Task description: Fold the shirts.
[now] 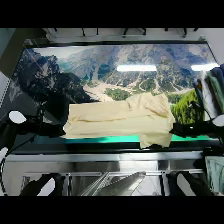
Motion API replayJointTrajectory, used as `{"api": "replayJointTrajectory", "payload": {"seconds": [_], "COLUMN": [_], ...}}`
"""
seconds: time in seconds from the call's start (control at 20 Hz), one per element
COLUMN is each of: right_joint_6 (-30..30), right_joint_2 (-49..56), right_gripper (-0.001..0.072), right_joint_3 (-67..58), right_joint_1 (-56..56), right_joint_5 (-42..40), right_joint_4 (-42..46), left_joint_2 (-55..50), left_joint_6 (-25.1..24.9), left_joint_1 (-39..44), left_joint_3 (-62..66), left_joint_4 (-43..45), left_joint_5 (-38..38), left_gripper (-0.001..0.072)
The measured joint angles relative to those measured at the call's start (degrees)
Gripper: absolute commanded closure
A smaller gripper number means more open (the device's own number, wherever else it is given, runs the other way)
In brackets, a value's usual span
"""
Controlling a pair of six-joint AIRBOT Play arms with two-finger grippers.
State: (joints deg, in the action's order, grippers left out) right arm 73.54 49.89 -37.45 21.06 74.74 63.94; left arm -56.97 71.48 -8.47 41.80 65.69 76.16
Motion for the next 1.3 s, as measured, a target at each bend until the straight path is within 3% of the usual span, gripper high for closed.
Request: {"api": "replayJointTrajectory", "payload": {"seconds": [0.2,0.4,0.9,1.3], "right_joint_6": [4.66,5.90,1.86,1.55], "right_joint_2": [-13.66,-13.35,18.86,35.58], "right_gripper": [0.0690,0.0690,0.0689,0.0686], "right_joint_3": [-1.11,-3.02,-18.29,-22.23], "right_joint_1": [-0.20,-0.20,-2.58,-3.98], "right_joint_5": [3.65,2.25,-9.68,-12.57], "right_joint_4": [3.26,1.86,-3.41,-2.93], "left_joint_2": [6.08,3.61,-25.62,-43.50], "left_joint_6": [0.81,1.60,3.21,3.30], "left_joint_1": [-2.78,-4.37,-0.92,4.85], "left_joint_3": [-2.54,-0.22,22.32,37.79], "left_joint_4": [1.36,0.13,-1.01,2.16], "left_joint_5": [0.33,-2.03,-5.22,0.90], "left_gripper": [0.0694,0.0694,0.0693,0.0693]}}
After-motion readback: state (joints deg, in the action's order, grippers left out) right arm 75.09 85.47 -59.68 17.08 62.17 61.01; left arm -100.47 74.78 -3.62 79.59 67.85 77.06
